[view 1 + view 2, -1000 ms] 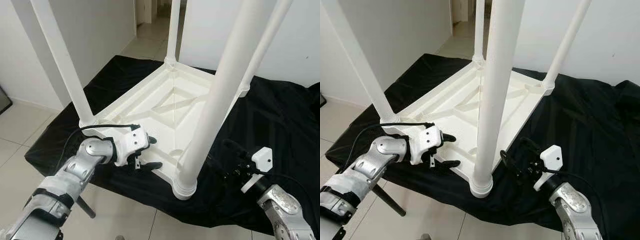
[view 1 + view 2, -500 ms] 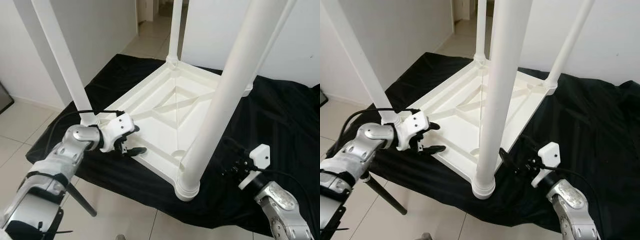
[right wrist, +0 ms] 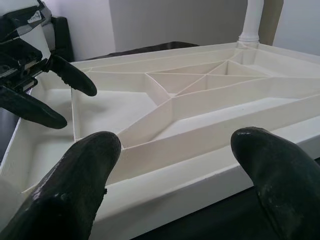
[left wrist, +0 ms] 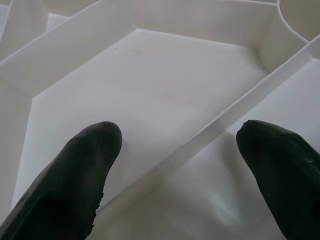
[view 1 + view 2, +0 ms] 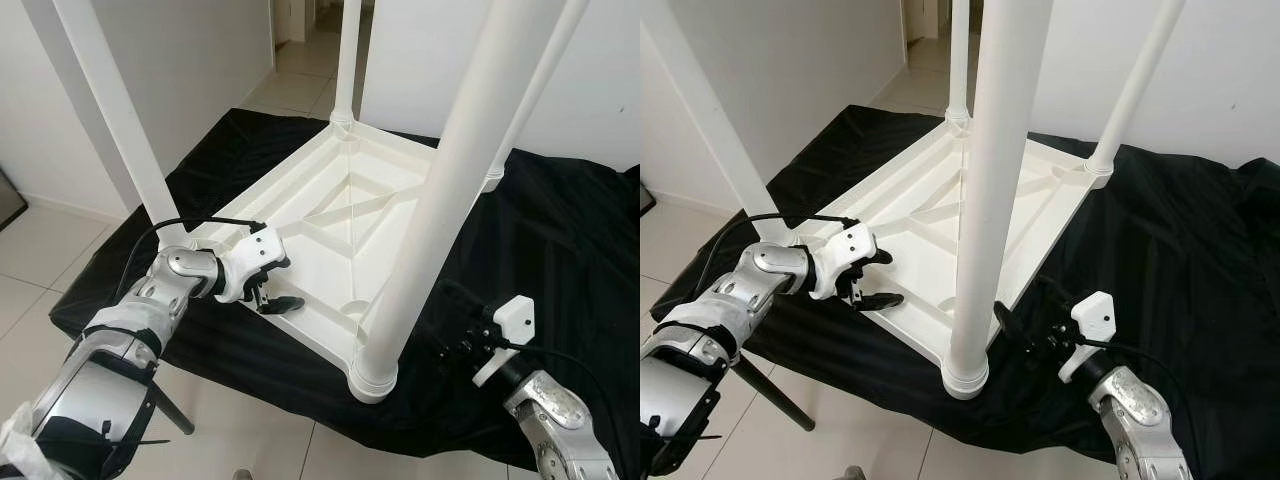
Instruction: Building children table
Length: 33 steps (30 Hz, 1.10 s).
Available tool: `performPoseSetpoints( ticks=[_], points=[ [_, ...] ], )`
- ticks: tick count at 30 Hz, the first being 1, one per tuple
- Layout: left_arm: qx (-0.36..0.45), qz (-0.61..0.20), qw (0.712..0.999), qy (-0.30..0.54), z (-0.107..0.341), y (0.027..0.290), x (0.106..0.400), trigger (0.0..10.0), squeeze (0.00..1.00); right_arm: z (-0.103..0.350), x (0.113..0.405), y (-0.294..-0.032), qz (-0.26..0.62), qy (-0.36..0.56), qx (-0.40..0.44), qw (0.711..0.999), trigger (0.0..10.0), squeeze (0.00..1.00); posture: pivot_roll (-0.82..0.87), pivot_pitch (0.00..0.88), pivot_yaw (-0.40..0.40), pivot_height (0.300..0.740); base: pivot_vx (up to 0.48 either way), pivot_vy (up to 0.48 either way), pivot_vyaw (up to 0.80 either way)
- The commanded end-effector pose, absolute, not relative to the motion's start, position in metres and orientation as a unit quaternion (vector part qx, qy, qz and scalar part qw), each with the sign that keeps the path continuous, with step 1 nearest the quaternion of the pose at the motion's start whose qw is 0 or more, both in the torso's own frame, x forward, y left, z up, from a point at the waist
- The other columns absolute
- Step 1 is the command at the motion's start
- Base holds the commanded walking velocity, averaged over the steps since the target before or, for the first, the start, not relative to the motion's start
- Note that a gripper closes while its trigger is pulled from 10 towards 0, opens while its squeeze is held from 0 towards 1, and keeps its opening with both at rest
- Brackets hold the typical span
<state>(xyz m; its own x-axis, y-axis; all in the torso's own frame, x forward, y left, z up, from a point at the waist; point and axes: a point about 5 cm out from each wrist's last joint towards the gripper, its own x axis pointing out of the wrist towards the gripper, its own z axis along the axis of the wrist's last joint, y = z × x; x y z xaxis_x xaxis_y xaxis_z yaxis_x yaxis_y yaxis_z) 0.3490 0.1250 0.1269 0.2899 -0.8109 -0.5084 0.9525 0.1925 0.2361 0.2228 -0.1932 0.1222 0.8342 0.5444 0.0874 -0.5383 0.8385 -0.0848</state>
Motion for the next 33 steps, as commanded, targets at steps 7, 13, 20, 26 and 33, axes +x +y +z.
performPoseSetpoints(
  ticks=[7, 13, 20, 26, 33],
  points=[
    [0.294, -0.586, 0.73, 0.195, 0.109, 0.111, 0.349, 10.0, 0.0, 0.122, 0.223, -0.192, 0.285, -0.051, -0.034, 0.957, 10.0, 0.0, -0.05, 0.008, 0.029, 0.74, 0.0, 0.0, 0.0],
    [0.278, -0.529, 0.77, 0.224, 0.108, 0.105, 0.358, 10.0, 0.0, 0.123, 0.224, -0.192, 0.283, -0.051, -0.038, 0.957, 10.0, 0.0, -0.06, 0.01, 0.028, 0.74, 0.0, 0.0, 0.0],
    [0.228, -0.482, 0.808, 0.251, 0.112, 0.103, 0.366, 10.0, 0.0, 0.122, 0.225, -0.191, 0.28, -0.049, -0.041, 0.958, 10.0, 0.0, -0.06, 0.014, 0.031, 0.74, 0.0, 0.0, 0.0],
    [0.208, -0.464, 0.823, 0.255, 0.115, 0.104, 0.369, 0.0, 0.0, 0.121, 0.225, -0.19, 0.278, -0.047, -0.043, 0.958, 10.0, 0.0, -0.05, 0.017, 0.032, 0.74, 0.0, 0.0, 0.0],
    [0.207, -0.46, 0.824, 0.257, 0.115, 0.106, 0.37, 0.0, 0.0, 0.12, 0.225, -0.19, 0.277, -0.046, -0.043, 0.959, 10.0, 0.0, -0.05, 0.017, 0.034, 0.74, 0.0, 0.0, 0.0]
  ],
)
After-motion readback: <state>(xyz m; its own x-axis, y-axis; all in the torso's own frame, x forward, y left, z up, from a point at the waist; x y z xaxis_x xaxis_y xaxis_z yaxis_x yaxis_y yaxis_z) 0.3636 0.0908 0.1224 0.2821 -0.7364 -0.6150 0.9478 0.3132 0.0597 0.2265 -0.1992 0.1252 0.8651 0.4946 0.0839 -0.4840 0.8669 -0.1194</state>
